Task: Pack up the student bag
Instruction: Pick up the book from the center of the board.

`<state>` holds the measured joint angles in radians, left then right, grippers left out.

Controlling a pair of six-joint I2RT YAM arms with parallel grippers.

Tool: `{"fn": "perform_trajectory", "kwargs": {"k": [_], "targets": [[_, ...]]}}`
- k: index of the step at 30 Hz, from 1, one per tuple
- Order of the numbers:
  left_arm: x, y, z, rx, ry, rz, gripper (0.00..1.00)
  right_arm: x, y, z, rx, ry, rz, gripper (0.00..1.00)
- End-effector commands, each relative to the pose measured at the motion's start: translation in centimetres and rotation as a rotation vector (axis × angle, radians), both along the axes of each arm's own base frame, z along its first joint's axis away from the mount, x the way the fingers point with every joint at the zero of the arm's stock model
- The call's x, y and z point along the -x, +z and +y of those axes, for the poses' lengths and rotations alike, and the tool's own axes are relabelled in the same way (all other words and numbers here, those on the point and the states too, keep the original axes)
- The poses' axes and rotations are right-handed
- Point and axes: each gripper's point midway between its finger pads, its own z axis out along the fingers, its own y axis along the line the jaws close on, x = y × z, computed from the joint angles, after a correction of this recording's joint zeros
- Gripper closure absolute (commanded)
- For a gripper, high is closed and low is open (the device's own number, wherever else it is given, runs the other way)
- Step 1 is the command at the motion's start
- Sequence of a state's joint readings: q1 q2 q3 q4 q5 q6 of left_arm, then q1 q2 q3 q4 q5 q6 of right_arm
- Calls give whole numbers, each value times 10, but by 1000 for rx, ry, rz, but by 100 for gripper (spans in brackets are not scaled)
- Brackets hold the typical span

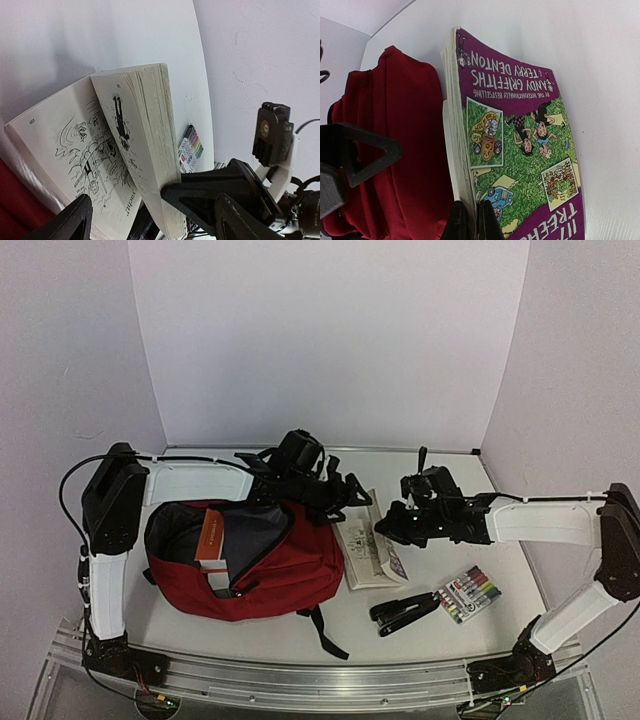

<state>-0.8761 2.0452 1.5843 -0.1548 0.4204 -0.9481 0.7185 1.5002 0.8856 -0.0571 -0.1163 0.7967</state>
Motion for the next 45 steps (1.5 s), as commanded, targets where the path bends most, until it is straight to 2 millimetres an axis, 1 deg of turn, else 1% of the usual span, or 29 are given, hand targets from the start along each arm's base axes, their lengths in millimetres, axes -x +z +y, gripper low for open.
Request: {"fn": "perform_trajectory", "kwargs": {"k": [1,4,8,11,14,16,21,22,26,27,29,31,32,34,35,37,41,44,45], "targets": [[-7,5,-20,58,-36,3,14,-6,37,12,-102,19,-94,100],[-11,-4,-24,47,-31,10,13,-5,37,13,-100,29,-94,100],[-15,-11,-27,42,-30,10,12,-3,37,14,-94,48,-101,100],[-17,-23,-29,16,-33,24,11,-2,34,15,-88,64,-98,100],[-18,-42,-31,-28,-33,62,11,-1,33,16,-83,75,-98,100],[-19,-51,-31,-47,-31,76,11,-1,34,16,-83,83,-102,100],[-22,-59,-33,-83,-33,78,12,1,35,18,-80,103,-108,100],[-23,-59,-33,-86,-31,78,16,1,34,18,-78,105,-107,100],[-23,-66,-29,-109,-15,90,40,3,31,17,-69,113,-102,100],[-24,-66,-28,-107,-12,91,46,3,31,17,-69,113,-101,98],[-23,-66,-28,-98,-9,96,55,4,33,16,-71,113,-103,88],[-22,-64,-29,-82,-8,99,64,5,36,16,-74,115,-108,81],[-22,-63,-29,-77,-7,101,69,6,40,15,-77,114,-112,75],[-22,-62,-30,-70,-4,106,80,8,45,12,-78,114,-114,58],[-21,-61,-30,-66,-5,106,83,11,48,10,-78,113,-114,51],[-21,-58,-30,-54,-6,102,91,14,56,7,-85,110,-121,41],[-18,-47,-32,-11,-31,72,100,18,67,-5,-79,76,-134,21],[-15,-33,-36,28,-77,28,100,16,70,-15,-75,49,-133,14],[-14,-24,-37,50,-90,-1,100,14,71,-18,-82,46,-131,12]]}}
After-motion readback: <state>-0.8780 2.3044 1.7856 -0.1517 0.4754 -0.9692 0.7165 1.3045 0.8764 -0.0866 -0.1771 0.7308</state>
